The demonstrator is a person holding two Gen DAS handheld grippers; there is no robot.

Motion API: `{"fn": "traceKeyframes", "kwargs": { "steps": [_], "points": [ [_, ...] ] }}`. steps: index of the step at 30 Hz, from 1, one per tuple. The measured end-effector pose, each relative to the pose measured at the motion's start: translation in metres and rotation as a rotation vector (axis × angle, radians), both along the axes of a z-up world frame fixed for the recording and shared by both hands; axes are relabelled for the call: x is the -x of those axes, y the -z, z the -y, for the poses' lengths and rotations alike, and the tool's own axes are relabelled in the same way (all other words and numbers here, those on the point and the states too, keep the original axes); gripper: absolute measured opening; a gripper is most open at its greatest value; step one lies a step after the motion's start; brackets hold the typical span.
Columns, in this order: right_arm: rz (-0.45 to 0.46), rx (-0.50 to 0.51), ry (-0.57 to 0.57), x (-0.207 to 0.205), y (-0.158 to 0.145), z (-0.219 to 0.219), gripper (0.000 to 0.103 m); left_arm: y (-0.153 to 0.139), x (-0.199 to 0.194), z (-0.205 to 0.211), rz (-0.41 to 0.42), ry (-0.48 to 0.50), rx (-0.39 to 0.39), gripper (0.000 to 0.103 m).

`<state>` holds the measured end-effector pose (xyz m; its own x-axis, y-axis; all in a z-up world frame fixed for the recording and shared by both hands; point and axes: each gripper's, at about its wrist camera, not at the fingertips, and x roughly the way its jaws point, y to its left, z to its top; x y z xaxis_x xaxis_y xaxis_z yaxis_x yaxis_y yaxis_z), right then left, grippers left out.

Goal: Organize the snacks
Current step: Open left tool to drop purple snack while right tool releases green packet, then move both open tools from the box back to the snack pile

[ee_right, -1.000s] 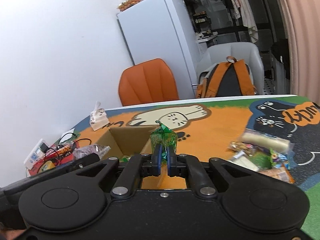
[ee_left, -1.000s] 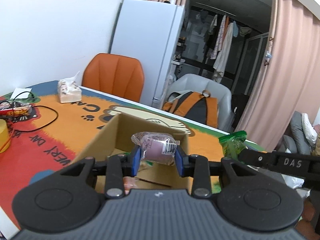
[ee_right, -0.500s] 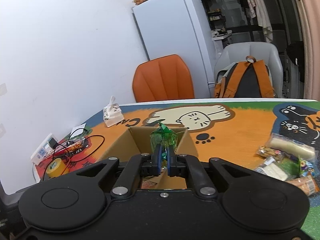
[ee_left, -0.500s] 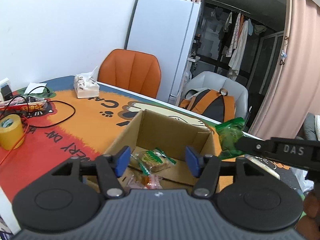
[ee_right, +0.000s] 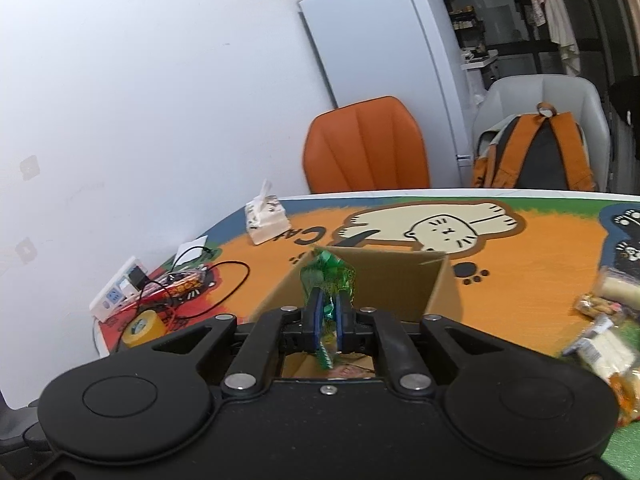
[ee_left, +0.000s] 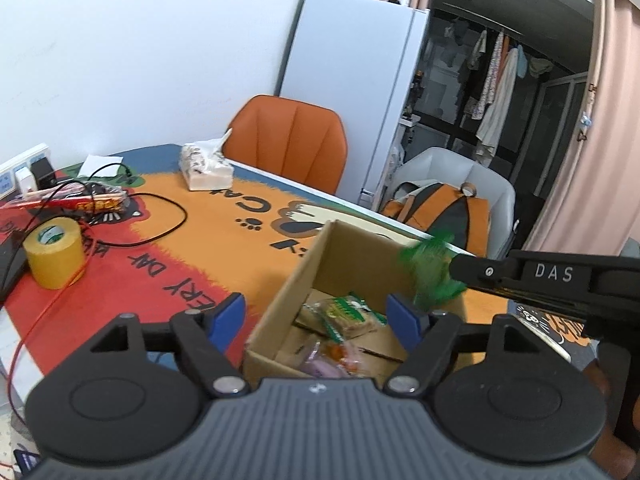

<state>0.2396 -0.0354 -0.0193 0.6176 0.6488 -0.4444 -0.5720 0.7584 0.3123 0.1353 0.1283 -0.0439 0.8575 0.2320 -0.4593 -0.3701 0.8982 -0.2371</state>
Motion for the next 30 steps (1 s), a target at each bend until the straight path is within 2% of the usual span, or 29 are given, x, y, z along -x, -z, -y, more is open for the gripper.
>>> {"fn": "traceKeyframes", "kwargs": {
  "steps": [1, 2, 3, 4, 6, 7, 10, 18, 30],
  "points": [
    [0.008, 0.012, 0.014, 0.0, 0.0, -0.002, 0.029, 0.0, 0.001, -0.002, -0.002, -0.005, 0.002, 0.08],
    [0.007, 0.023, 0.028, -0.001, 0.001, -0.003, 0.038, 0.0, 0.002, -0.002, -0.003, -0.007, 0.002, 0.082],
    [0.002, 0.029, 0.041, -0.002, 0.002, -0.002, 0.056, 0.0, 0.002, -0.002, -0.003, -0.008, 0.001, 0.084],
    [0.0, 0.027, 0.053, -0.001, 0.003, 0.001, 0.066, 0.0, 0.003, -0.001, -0.003, -0.008, 0.0, 0.085],
    [0.007, 0.03, 0.072, 0.001, 0.005, 0.007, 0.075, 0.002, 0.002, 0.001, -0.009, -0.011, -0.002, 0.089],
    [0.008, 0.036, 0.081, 0.002, 0.006, 0.01, 0.083, 0.003, 0.002, 0.002, -0.015, -0.012, -0.002, 0.089],
    [0.019, 0.056, 0.116, 0.006, 0.007, 0.022, 0.097, 0.006, -0.001, 0.005, -0.033, -0.005, 0.002, 0.089],
    [-0.022, 0.093, 0.141, 0.007, 0.012, 0.046, 0.103, 0.008, -0.005, 0.02, -0.079, 0.028, 0.002, 0.092],
    [-0.038, 0.102, 0.194, 0.013, 0.015, 0.087, 0.103, 0.005, -0.007, 0.048, -0.099, 0.079, -0.006, 0.093]
  ]
}}
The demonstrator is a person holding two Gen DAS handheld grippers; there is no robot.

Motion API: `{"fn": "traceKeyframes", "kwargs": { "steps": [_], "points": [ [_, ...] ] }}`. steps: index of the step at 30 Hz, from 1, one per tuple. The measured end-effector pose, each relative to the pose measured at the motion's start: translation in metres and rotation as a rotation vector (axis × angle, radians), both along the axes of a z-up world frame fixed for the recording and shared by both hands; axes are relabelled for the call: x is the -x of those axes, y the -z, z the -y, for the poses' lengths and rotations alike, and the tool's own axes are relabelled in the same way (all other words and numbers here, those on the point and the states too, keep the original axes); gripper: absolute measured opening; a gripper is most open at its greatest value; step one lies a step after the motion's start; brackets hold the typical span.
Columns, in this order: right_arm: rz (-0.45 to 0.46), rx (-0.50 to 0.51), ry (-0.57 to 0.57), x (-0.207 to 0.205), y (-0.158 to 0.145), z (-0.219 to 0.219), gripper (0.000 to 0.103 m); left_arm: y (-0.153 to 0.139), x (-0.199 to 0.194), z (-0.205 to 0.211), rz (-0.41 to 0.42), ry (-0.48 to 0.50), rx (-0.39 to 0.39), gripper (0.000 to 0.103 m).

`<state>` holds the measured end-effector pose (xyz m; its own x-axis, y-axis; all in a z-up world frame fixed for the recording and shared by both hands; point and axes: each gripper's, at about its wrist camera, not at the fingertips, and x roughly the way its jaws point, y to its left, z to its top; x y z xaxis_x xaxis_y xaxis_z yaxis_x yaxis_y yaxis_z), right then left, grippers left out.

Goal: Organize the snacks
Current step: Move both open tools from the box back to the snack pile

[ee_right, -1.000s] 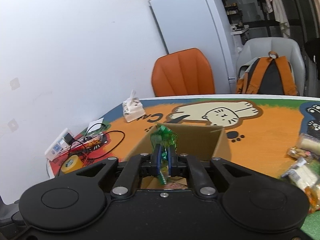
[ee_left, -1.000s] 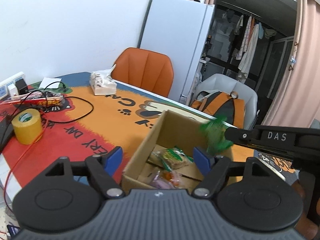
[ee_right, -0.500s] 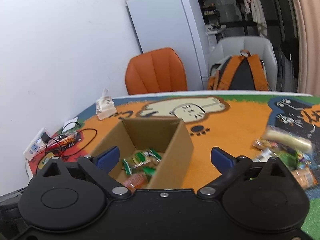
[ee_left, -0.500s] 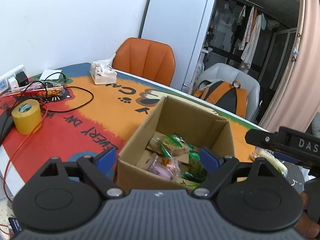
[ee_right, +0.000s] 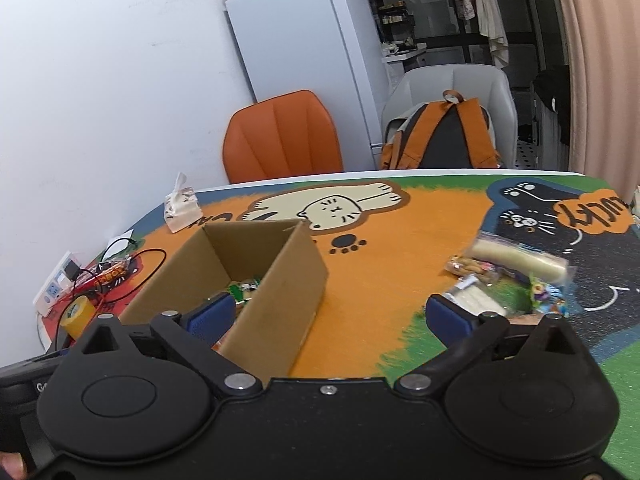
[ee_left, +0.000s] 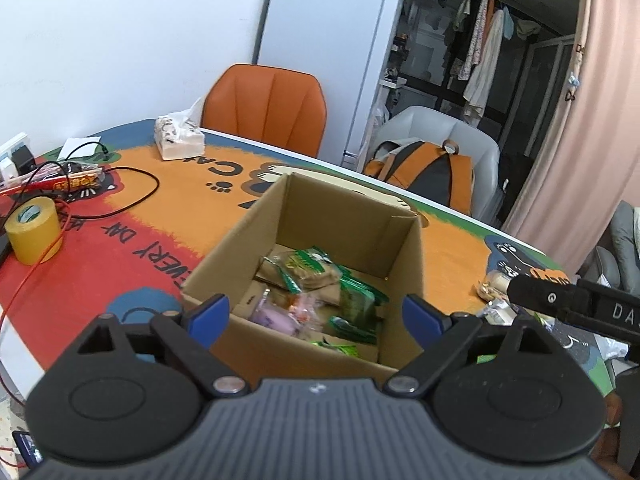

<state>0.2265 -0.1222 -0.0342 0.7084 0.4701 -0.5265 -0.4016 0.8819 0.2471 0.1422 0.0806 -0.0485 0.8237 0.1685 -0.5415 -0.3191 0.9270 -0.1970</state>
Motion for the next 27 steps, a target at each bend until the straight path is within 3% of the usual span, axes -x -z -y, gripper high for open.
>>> {"fn": "traceKeyframes", "kwargs": {
  "steps": [27],
  "points": [
    [-0.037, -0.015, 0.118, 0.007, 0.012, 0.089, 0.103, -0.001, -0.012, 0.063, 0.01, 0.165, 0.055, 0.093]
  ]
}}
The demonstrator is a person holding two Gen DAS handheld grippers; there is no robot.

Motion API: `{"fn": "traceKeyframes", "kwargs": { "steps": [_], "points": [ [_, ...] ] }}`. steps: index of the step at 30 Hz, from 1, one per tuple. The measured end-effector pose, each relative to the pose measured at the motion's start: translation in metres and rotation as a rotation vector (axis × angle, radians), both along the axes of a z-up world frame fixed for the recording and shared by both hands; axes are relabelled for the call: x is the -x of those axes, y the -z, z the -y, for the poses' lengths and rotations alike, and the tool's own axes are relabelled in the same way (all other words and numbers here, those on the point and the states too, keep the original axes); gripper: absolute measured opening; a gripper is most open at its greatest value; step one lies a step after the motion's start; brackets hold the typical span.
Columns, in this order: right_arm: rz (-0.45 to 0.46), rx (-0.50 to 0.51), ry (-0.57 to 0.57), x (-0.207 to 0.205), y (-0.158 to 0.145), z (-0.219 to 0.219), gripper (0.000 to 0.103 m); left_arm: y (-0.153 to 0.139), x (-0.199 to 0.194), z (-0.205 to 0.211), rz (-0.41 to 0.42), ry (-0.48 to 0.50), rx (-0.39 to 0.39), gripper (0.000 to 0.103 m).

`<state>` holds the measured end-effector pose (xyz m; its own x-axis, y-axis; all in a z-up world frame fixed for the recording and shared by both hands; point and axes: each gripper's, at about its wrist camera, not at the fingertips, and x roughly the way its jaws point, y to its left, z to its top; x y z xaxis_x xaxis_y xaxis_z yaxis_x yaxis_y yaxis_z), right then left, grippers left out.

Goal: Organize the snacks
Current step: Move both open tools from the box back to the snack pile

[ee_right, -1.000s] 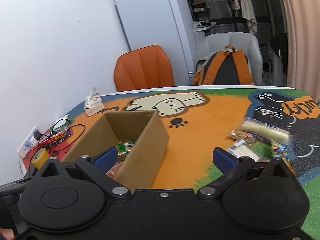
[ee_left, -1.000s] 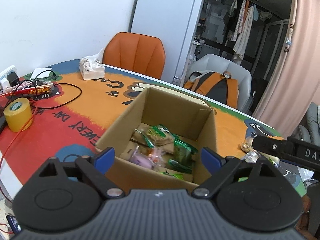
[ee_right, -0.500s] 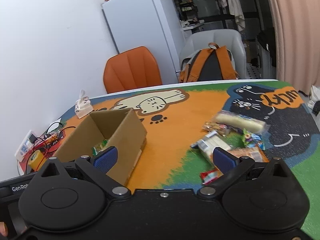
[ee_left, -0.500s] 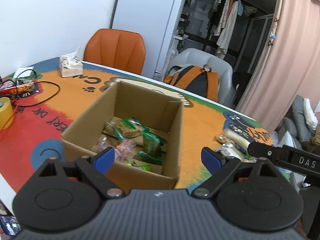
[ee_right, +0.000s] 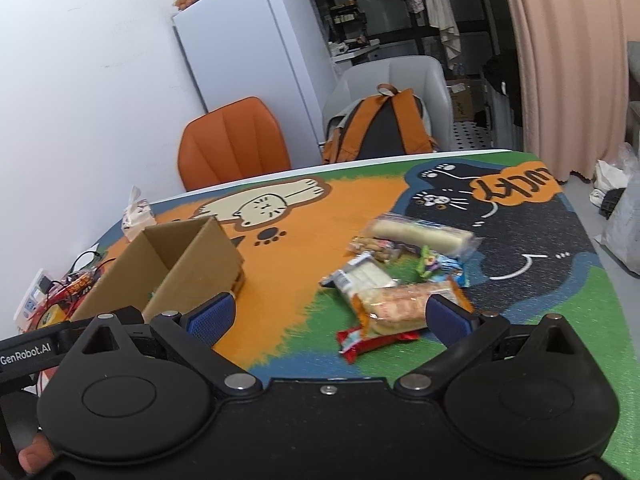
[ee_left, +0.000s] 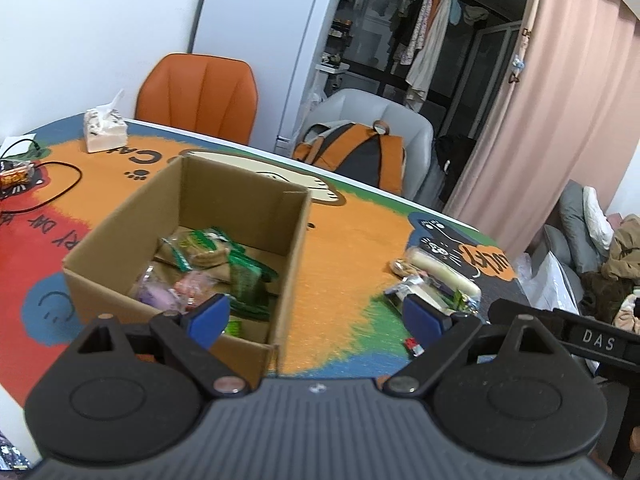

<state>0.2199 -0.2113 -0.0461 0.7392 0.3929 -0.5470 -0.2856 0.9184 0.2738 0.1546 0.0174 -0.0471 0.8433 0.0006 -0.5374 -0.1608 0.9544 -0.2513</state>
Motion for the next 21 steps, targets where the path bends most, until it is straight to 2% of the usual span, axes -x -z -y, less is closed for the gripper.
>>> {"fn": "traceKeyframes", "kwargs": {
  "steps": [9, 21],
  "points": [
    [-0.01, 0.018, 0.057, -0.001, 0.007, 0.023, 0.103, 0.003, -0.007, 0.02, 0.002, 0.031, -0.032, 0.093],
    [-0.04, 0.013, 0.104, -0.008, 0.023, 0.045, 0.103, 0.015, -0.02, 0.042, -0.003, 0.09, -0.01, 0.093]
  ]
}}
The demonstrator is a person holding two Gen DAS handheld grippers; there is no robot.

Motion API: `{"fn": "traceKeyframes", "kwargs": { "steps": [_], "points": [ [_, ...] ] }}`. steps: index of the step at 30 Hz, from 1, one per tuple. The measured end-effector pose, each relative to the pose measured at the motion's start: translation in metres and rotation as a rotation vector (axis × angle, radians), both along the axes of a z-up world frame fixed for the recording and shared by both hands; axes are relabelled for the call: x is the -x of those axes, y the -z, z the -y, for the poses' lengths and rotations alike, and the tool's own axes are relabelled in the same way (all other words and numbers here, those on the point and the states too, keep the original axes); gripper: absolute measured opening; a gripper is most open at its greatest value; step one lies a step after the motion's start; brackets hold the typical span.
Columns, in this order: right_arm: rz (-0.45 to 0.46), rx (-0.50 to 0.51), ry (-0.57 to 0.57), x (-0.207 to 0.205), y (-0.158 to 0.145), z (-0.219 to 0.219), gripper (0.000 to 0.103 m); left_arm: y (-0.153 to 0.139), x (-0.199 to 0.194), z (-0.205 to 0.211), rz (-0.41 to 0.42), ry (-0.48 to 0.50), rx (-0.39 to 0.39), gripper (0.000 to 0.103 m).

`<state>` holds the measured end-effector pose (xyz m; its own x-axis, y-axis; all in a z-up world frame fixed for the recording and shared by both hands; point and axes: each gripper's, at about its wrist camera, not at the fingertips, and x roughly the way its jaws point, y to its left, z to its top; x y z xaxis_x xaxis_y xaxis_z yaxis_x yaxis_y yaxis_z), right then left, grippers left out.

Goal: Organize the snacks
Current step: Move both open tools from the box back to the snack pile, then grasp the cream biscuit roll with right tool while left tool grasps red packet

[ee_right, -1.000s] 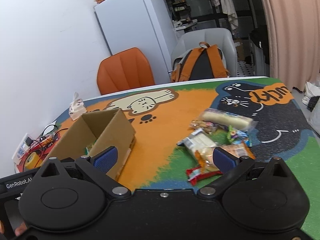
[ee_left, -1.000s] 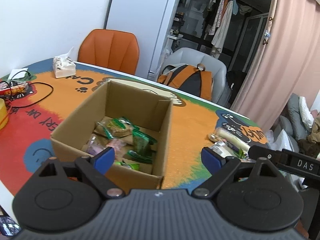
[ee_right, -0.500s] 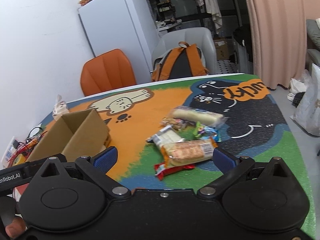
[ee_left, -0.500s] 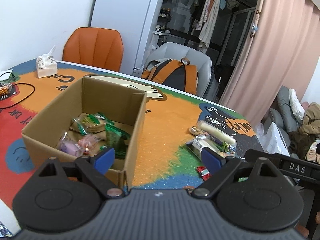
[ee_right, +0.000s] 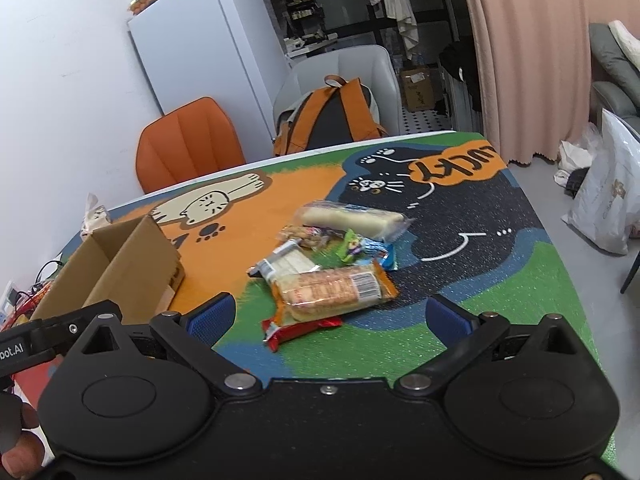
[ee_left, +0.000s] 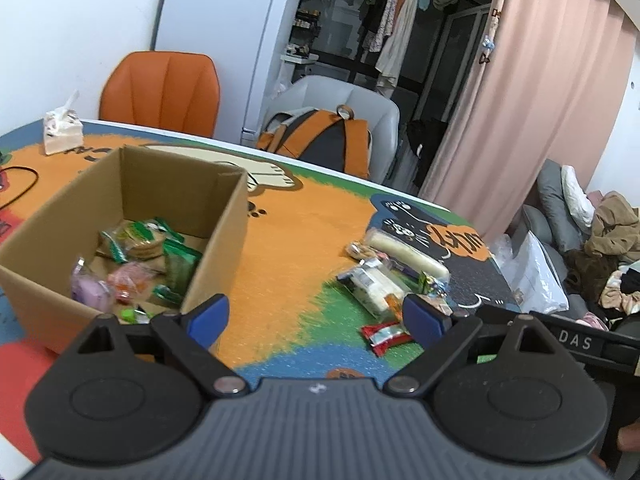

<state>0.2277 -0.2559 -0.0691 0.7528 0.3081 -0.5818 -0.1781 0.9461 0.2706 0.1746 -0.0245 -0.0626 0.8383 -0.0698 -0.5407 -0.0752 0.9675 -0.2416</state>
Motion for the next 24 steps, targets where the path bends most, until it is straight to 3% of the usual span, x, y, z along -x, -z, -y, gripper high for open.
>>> {"fn": "traceKeyframes", "kwargs": {
  "steps": [9, 19, 24],
  "points": [
    [-0.03, -0.018, 0.017, -0.015, 0.021, 0.013, 0.103, 0.022, -0.019, 0.02, -0.046, 0.053, -0.016, 0.092],
    [-0.024, 0.048, -0.122, -0.04, 0.031, -0.002, 0.103, 0.043, -0.036, 0.024, -0.079, 0.059, -0.028, 0.089],
    [-0.035, 0.035, -0.175, -0.053, 0.032, -0.005, 0.103, 0.049, -0.041, 0.022, -0.081, 0.045, -0.015, 0.086]
  ]
}}
